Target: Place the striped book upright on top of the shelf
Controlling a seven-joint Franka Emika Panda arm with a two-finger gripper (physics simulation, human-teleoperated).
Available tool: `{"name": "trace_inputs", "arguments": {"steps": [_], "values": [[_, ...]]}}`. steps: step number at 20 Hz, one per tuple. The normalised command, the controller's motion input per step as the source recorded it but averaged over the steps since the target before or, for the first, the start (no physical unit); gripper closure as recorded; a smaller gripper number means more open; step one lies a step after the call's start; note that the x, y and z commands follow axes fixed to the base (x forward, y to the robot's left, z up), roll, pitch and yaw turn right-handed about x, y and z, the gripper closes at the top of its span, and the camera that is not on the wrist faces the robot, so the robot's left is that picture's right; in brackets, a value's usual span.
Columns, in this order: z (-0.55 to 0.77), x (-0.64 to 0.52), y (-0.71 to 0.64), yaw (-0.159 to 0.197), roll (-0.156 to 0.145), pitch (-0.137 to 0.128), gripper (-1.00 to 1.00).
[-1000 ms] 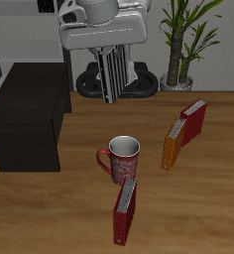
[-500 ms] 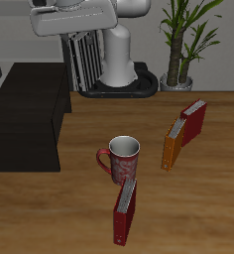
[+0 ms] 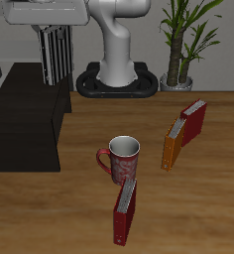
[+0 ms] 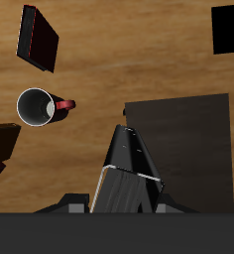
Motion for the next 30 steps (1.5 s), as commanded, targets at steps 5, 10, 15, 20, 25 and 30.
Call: {"name": "trace_inputs", "arguments": {"steps": [5,10,15,20,25,30], "values": [[0.05,-0.04,-0.50,-0.027,-0.051,0.011,1.00],[-0.12,-0.01,-0.36,-0.053,-0.042,0.048,1.00],[-0.18,0.03,-0.09,-0.027,-0.020,0.032,1.00],[-0.24,0.10,-0.07,-0.021,-0.016,0.036,1.00],[-0.19,0.09,0.00,-0.014,-0.039,0.036,1.00],[-0.24,0.07,-0.09,-0.027,-0.042,0.053,1.00]]}}
